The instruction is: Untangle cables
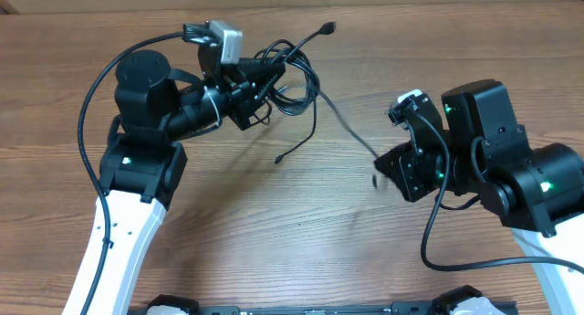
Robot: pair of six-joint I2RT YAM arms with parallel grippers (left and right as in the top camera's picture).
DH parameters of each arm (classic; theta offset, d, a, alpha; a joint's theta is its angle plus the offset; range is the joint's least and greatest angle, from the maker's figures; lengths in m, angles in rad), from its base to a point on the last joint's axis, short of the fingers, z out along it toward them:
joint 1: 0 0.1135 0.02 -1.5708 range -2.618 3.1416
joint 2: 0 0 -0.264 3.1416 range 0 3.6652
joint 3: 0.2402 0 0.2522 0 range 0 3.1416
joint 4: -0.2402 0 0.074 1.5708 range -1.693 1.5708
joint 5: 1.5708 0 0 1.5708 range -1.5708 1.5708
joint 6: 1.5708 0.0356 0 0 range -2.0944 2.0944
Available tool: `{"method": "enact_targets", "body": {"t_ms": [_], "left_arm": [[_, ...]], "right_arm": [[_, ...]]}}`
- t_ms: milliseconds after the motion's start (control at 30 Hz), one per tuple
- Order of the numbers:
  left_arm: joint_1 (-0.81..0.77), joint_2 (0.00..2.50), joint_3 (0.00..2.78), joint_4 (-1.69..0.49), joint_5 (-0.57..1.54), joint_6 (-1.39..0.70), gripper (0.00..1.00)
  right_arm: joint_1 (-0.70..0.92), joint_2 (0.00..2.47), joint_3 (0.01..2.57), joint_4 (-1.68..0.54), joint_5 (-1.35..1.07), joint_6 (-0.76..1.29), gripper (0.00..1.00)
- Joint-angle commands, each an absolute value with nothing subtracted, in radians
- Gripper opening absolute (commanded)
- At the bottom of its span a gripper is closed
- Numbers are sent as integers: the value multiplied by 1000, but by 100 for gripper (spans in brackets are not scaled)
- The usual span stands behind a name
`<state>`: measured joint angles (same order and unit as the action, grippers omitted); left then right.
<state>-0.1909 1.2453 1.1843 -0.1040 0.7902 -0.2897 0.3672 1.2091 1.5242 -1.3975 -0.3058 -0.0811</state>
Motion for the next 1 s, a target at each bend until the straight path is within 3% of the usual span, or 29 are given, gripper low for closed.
{"method": "enact_targets", "body": {"t_ms": [0, 33, 67, 333, 433, 533, 633, 733, 833, 967], "left_arm": [[-176, 1222, 1194, -92, 851, -309, 4], [-177, 1222, 1194, -93, 881, -296, 4], [-177, 1222, 1194, -92, 922, -266, 4], [-183, 1222, 1194, -92, 1087, -231, 4], [-204, 1222, 1194, -92, 1112, -197, 4], [-241, 1223, 1194, -90, 1111, -167, 4], [-277, 1223, 1194, -82, 1092, -163, 4], [-301, 1222, 1194, -49, 1092, -164, 4], [-302, 1222, 1194, -43, 1092, -165, 4], [-303, 1222, 1194, -43, 1093, -184, 4]], "right_arm": [[365, 1201, 1551, -1338, -285, -87, 78], [365, 1201, 1551, -1301, -285, -87, 98], [365, 1201, 1551, -1256, -289, -86, 100], [365, 1201, 1551, -1022, -425, -84, 100], [365, 1201, 1551, -965, -512, -84, 94], [365, 1201, 1551, -926, -596, -84, 79], [366, 1201, 1551, -923, -609, -84, 71], [366, 1201, 1551, -932, -608, -84, 43], [365, 1201, 1551, -932, -607, -84, 34], [365, 1203, 1551, -932, -604, -84, 32]]}}
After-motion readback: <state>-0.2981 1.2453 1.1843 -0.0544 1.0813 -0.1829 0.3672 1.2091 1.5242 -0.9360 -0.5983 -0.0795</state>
